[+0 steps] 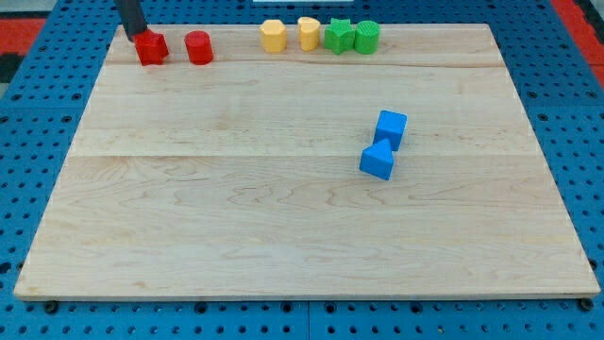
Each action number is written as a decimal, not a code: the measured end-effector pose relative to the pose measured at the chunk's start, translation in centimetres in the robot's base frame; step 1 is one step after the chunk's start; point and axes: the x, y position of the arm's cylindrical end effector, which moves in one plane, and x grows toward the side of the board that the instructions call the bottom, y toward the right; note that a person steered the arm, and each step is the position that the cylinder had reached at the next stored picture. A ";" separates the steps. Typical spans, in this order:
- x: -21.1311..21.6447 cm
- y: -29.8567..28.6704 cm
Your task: Place a red circle parallel to the right of the red star
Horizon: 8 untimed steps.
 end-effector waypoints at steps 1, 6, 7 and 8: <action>-2.2 0.7; 0.2 8.6; 2.9 8.8; 4.9 9.6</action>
